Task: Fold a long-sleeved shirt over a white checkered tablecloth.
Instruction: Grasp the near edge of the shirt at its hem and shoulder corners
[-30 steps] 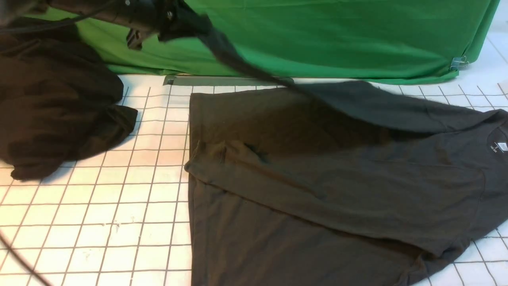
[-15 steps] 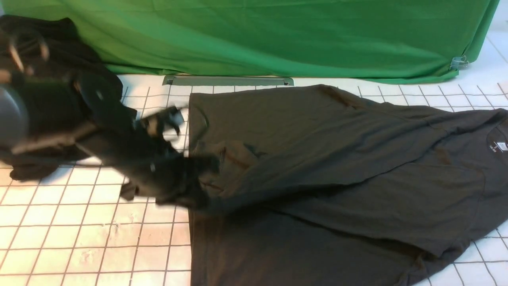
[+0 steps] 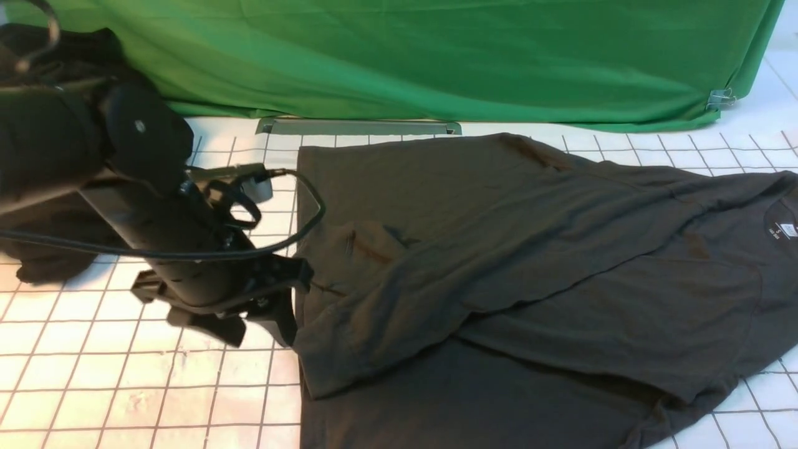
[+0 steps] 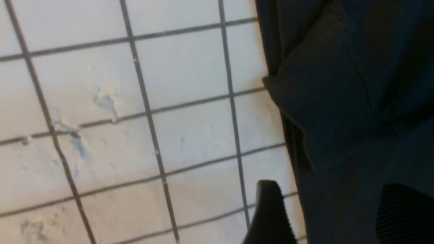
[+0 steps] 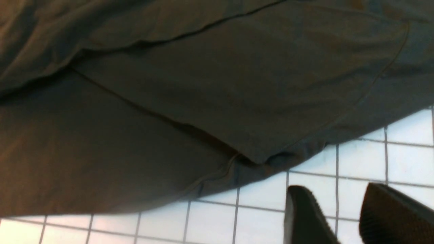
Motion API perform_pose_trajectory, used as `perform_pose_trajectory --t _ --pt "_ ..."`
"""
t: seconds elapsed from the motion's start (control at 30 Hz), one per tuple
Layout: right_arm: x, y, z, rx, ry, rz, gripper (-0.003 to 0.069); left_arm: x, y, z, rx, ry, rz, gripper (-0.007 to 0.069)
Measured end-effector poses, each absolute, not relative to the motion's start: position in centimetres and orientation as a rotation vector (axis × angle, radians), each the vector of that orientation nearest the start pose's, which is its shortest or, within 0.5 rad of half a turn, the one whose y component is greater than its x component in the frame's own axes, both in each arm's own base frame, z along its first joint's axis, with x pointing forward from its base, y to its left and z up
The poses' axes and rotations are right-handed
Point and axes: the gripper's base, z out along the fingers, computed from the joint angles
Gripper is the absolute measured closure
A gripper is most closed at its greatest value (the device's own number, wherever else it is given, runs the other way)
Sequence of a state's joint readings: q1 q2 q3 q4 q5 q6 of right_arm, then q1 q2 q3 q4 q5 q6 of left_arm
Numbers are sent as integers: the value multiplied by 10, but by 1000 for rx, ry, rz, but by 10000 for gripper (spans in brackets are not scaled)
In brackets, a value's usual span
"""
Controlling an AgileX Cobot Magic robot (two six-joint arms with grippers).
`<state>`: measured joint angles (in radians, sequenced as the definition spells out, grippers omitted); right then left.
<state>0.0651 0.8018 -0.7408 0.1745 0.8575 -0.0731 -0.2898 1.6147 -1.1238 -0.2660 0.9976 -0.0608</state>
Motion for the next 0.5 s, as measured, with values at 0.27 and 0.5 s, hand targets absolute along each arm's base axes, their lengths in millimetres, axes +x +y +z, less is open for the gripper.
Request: perform_pose_trajectory --t 0.27,0.5 --pt "142 21 316 -88 2385 207 418 242 -135 204 147 3118 -544 237" --pt "143 21 317 -86 2370 206 418 203 -162 170 140 3140 -592 243"
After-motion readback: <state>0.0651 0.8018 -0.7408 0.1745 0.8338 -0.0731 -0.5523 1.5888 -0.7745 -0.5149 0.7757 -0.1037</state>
